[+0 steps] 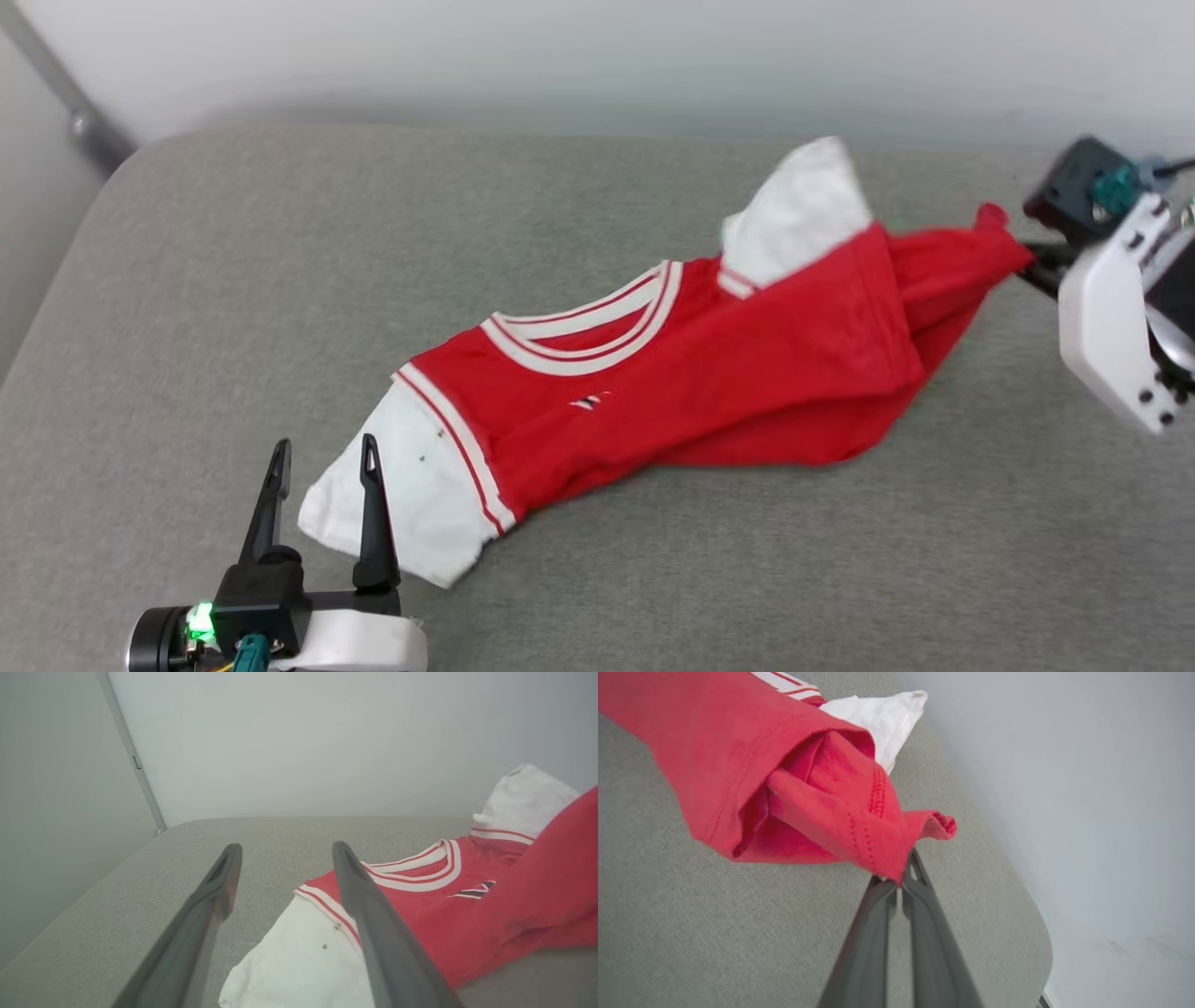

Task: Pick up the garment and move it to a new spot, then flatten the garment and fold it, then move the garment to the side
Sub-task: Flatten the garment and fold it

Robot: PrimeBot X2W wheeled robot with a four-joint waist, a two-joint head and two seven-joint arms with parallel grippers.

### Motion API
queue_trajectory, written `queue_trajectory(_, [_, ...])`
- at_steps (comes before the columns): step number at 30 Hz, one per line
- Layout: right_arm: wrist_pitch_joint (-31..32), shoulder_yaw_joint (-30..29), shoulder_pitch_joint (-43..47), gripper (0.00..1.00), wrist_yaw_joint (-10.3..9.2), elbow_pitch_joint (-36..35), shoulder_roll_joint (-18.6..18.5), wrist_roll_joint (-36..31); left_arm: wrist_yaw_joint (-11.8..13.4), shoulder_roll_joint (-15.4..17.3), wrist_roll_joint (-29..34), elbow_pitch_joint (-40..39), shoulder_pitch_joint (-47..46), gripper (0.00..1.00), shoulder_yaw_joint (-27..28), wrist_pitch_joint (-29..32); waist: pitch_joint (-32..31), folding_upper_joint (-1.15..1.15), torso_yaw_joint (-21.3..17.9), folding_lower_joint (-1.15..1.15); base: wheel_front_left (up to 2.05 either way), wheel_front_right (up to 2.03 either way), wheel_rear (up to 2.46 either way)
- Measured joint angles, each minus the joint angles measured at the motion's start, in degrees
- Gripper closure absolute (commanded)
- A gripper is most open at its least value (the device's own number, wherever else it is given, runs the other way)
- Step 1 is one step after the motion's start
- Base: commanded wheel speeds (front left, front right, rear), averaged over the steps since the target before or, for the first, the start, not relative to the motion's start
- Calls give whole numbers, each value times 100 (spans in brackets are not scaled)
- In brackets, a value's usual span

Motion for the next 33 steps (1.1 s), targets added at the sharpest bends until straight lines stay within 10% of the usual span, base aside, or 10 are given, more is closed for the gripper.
queue_trajectory(12, [-817, -368, 2754, 100, 0, -59, -877, 653, -58, -12, -7, 35, 238, 0, 34, 0, -427, 0, -693, 0, 0, 0, 0])
queue_trajectory(23, [-1586, -1051, 5443, 100, 3, 1135, -200, 1024, -47, -16, 5, 130, 333, 0, 70, 0, -297, 0, -659, -1, 0, 0, 0])
queue_trajectory(25, [-1649, -1300, 5558, 61, 4, 1226, -92, 987, -34, -15, 18, 147, 333, 0, 76, 0, -307, 0, -671, 0, 0, 0, 0])
queue_trajectory(26, [-1683, -1422, 5613, 6, 8, 1250, -58, 960, -8, -18, 60, 160, 334, 0, 77, 0, -325, 0, -678, -1, 0, 0, 0])
queue_trajectory(33, [-1896, -2764, 5534, 0, -1, 950, -360, 472, 1, -8, 156, 174, 382, 0, 94, 0, -491, 0, -674, 0, 0, 0, 0])
